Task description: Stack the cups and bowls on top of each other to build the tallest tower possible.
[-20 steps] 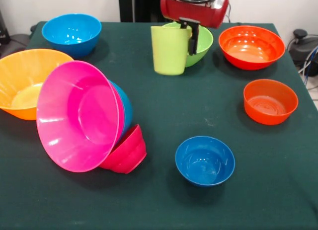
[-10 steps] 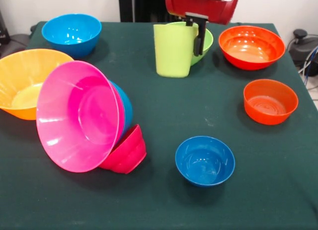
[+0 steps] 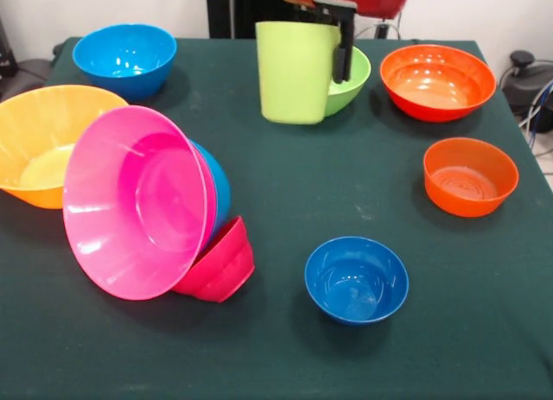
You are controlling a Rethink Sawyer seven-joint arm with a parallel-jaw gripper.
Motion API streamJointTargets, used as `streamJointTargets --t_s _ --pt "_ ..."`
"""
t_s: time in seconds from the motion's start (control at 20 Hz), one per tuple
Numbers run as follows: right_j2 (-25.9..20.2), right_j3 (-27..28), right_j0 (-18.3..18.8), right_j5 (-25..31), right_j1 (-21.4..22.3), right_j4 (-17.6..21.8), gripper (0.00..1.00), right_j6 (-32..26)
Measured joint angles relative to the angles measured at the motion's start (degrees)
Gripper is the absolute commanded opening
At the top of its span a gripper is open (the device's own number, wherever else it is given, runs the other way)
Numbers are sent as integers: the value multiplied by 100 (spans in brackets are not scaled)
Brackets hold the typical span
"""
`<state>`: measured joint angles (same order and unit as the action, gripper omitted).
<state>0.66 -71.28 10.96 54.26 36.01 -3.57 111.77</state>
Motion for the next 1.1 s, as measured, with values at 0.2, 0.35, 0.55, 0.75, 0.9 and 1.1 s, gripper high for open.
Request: streamJointTargets --t_s 0.2,0.35,0.55,0.75,0.9,1.1 --pt "-18 185 208 290 -3 -15 0 0" --pt "-57 342 463 450 -15 -14 0 0" --pt "-120 521 774 602 -65 -7 0 0" --pt "-221 815 1176 915 -204 12 0 0" --pt "-267 1040 1358 1097 -330 52 0 0" --pt "-346 1297 1571 1311 -494 101 0 -4"
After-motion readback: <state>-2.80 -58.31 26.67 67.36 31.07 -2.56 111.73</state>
